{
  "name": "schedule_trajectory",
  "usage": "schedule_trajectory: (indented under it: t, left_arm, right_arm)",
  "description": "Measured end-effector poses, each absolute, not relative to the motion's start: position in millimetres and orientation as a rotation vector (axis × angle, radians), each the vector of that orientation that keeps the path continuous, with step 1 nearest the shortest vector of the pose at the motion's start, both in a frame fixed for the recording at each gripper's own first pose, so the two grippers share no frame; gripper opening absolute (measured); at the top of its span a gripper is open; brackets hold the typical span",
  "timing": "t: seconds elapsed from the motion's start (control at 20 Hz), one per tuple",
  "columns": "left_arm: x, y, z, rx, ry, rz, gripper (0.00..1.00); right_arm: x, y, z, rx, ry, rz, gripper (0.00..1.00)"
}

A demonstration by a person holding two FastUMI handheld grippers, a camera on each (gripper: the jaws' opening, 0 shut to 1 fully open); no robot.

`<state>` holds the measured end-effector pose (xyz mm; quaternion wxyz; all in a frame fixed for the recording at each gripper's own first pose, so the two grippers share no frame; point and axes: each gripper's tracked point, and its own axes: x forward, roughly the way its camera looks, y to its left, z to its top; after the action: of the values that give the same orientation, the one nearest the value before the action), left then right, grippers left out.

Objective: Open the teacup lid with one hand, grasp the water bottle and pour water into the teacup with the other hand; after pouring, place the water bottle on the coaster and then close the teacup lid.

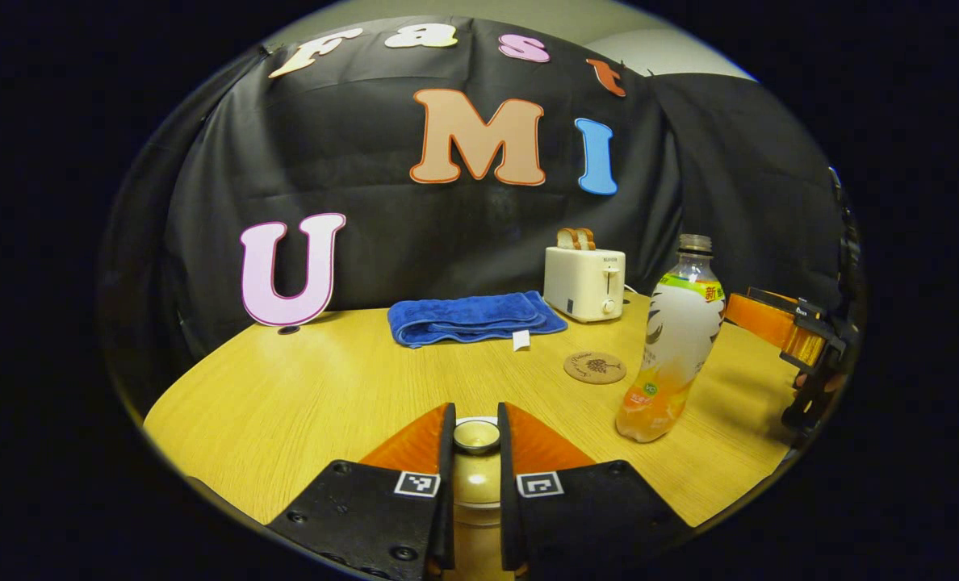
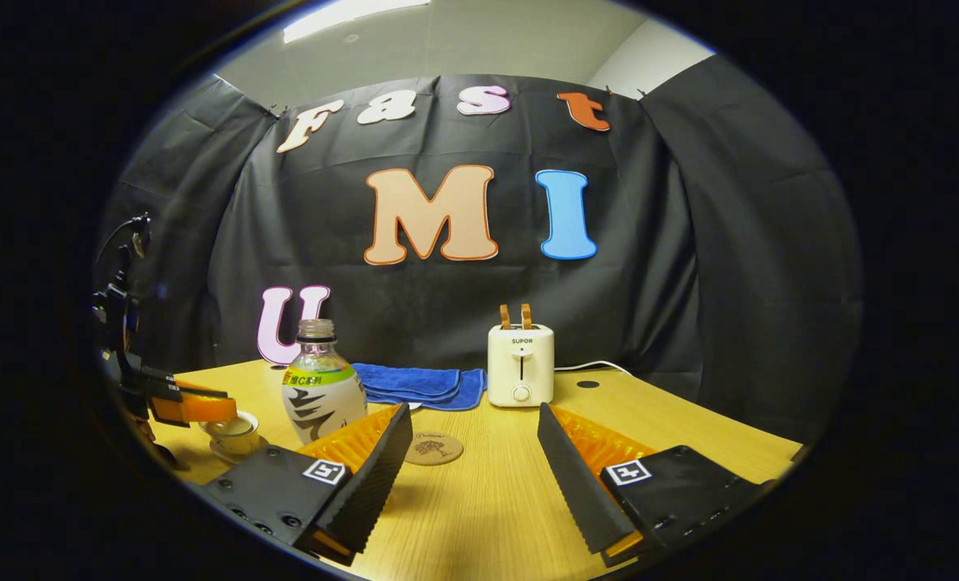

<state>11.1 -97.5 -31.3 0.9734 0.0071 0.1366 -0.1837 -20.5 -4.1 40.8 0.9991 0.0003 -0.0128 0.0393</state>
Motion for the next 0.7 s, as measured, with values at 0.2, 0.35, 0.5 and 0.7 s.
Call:
schedule_trajectory:
  t: [0.2,0.35,0.5,0.7]
  left_arm:
    - [10,-91,-22,0.010,0.255,-0.361,0.20]
    - [9,-79,-16,0.011,0.242,-0.338,0.20]
    - [8,-65,-11,0.009,0.232,-0.312,0.20]
    - [4,-46,-3,0.004,0.212,-0.276,0.20]
  right_arm:
    - [-23,0,43,0.008,-0.028,0.092,1.00]
    - [-26,6,44,0.002,-0.025,0.105,1.00]
    - [-28,18,45,0.008,-0.023,0.140,0.97]
    - [-37,41,46,0.015,-0.024,0.222,0.98]
